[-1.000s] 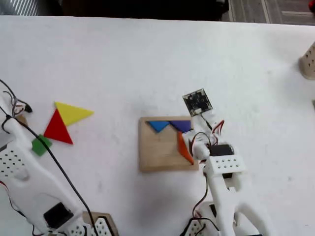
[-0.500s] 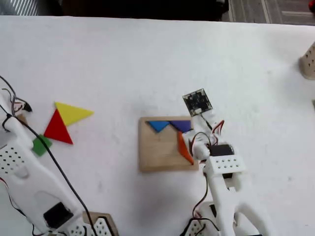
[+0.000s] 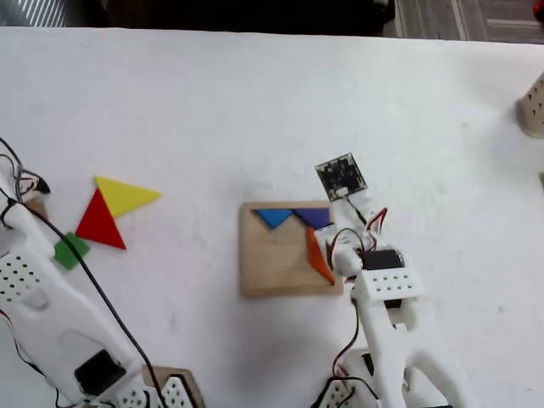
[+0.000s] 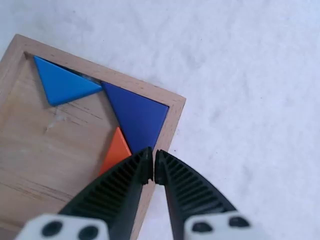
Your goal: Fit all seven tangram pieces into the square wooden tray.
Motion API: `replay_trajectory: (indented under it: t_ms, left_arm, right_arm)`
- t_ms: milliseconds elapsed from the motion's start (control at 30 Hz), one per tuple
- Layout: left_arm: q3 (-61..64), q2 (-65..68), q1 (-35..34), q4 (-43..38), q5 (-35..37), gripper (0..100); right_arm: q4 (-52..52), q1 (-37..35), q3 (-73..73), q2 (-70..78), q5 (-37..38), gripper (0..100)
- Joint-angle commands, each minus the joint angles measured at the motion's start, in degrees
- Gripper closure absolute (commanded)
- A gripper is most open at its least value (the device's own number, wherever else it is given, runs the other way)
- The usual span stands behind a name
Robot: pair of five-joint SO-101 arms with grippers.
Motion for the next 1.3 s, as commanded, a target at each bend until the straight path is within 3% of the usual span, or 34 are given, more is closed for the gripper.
replay_trajectory:
  t_ms: [0,367,567,1033,1267]
  left_arm:
    - [-2.46,-0.92,-0.66,-1.05,0.53,74]
    - [-2.37,-0.84,-0.48,-1.32,2.9,75]
    - [-2.37,-0.84,-0.48,-1.32,3.25,82]
    - [-2.99,6.64,-0.4,-4.22,3.25,83]
    - [-2.99,0.92,-0.48,-0.09,2.99,84]
  right_arm:
    - [-1.19,0.22,-0.26,-1.63,0.88,97.8]
    - [-1.19,0.13,-0.26,-1.63,0.88,97.8]
    - [-1.19,0.13,-0.26,-1.63,0.88,97.8]
    - [-1.19,0.13,-0.26,-1.63,0.88,97.8]
    - [-1.19,0.13,-0.26,-1.63,0.88,97.8]
